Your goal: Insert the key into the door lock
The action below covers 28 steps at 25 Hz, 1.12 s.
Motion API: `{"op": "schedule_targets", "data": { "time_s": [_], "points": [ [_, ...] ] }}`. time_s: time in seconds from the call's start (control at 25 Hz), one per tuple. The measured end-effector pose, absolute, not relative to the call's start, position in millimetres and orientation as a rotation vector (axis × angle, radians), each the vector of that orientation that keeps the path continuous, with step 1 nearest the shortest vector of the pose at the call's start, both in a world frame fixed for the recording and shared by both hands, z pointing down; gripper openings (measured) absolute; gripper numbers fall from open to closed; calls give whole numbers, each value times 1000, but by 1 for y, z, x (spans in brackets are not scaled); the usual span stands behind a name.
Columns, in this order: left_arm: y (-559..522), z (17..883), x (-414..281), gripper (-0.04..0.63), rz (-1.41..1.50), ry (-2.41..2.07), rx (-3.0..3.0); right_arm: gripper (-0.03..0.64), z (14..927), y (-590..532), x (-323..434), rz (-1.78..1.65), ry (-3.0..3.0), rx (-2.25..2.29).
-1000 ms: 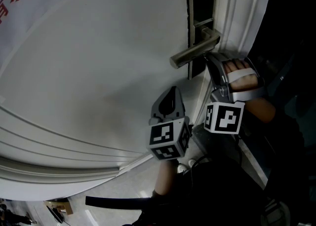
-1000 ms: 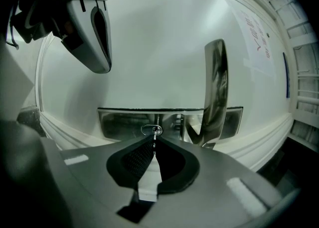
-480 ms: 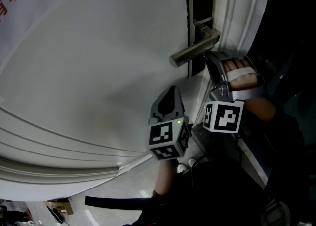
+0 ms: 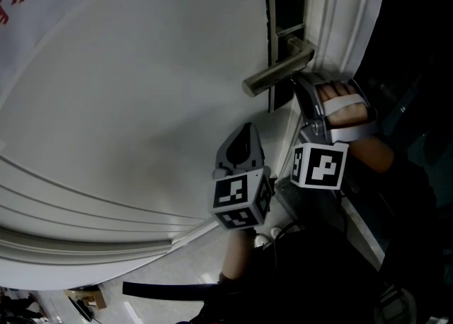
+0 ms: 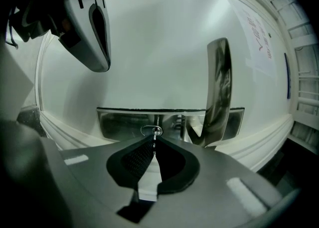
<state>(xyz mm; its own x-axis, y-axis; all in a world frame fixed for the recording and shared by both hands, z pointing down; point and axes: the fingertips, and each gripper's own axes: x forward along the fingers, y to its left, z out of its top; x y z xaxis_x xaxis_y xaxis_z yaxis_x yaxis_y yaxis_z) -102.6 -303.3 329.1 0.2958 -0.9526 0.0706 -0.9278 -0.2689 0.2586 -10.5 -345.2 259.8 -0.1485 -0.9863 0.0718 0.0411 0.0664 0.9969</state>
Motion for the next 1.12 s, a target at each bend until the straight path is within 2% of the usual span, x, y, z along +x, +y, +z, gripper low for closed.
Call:
{"op": "schedule_targets", "data": {
  "time_s": [1.12],
  "points": [
    [-305,332,-103,0,-130,-1705,2314,14,260,-346,-10,-1281,-1330,1059]
  ]
}}
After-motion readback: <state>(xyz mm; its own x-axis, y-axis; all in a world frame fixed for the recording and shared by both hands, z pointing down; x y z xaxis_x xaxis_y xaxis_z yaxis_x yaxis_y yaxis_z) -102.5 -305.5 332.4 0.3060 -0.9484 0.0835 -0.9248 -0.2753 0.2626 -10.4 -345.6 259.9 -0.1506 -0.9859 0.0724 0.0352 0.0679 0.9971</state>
